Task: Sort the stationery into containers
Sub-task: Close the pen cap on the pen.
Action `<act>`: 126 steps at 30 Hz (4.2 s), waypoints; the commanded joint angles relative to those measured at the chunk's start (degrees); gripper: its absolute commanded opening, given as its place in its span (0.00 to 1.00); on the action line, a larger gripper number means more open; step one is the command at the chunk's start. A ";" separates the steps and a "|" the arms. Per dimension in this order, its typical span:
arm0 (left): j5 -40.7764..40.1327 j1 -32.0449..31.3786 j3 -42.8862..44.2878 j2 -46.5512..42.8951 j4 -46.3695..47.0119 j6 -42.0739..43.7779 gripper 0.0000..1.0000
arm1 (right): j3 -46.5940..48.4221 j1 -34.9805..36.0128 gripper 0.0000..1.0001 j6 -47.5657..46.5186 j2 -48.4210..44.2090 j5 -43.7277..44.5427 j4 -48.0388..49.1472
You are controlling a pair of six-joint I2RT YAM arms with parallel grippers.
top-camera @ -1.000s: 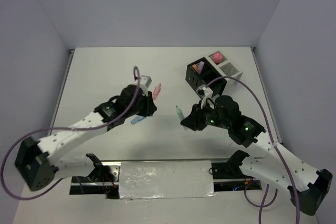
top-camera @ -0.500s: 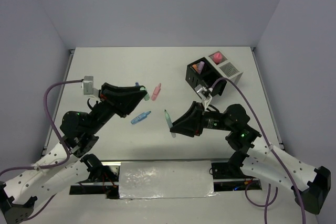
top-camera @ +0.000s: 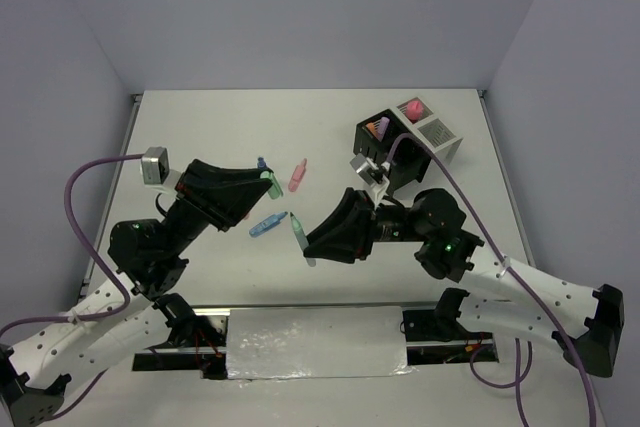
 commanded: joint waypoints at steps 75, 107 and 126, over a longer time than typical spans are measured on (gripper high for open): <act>3.08 0.16 9.82 -1.33 -19.08 7.09 0.72 | 26.44 -4.95 0.00 -12.80 14.90 -1.99 -10.50; 8.97 0.16 11.76 0.08 -18.90 10.08 0.00 | 21.26 -4.68 0.48 -11.92 12.88 -0.76 -10.77; 9.06 0.16 11.67 1.31 -16.79 9.11 0.00 | 21.77 -1.17 0.54 -11.39 15.95 -0.85 -7.42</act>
